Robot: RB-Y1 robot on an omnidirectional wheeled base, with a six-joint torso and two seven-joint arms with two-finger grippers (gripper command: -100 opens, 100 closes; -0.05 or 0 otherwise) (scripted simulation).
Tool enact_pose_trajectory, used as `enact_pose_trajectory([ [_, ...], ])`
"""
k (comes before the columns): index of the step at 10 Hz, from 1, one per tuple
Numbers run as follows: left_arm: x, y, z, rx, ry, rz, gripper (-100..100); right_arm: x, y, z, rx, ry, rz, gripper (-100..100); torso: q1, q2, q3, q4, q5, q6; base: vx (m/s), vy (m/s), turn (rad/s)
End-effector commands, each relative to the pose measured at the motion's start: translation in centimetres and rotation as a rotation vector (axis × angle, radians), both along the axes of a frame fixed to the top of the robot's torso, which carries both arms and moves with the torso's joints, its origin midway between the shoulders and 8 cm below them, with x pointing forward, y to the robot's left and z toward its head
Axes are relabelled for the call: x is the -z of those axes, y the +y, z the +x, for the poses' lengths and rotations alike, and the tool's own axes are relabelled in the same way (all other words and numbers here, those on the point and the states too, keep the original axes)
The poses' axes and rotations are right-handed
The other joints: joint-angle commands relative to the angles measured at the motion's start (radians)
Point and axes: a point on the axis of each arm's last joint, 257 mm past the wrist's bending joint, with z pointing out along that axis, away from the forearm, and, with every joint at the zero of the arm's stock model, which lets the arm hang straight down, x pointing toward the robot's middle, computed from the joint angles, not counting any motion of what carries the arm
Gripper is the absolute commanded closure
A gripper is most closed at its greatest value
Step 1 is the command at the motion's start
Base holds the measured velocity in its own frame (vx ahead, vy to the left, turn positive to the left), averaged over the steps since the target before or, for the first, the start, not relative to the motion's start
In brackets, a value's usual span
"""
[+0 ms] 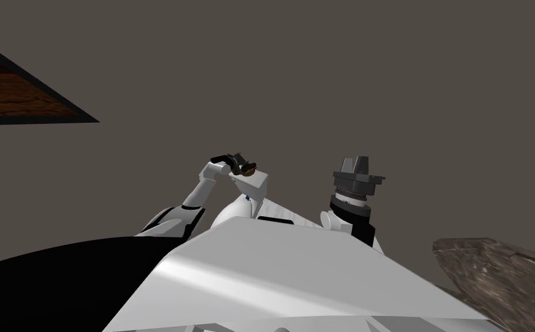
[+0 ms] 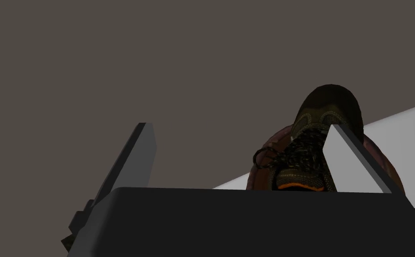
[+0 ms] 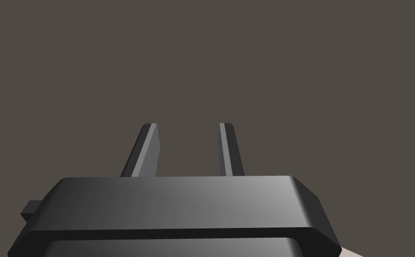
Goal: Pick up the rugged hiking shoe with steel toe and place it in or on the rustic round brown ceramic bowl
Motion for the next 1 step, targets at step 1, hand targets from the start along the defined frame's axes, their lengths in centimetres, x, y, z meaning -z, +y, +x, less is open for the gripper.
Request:
enact_pose_trajectory([
  [1,0.0,0.0,0.0,0.0,0.0,0.0,0,0.0,0.0,0.0,0.0,0.0,0.0,0,0.0,0.0,0.0,0.0,0.0,0.0,0.0,0.0,0.0],
])
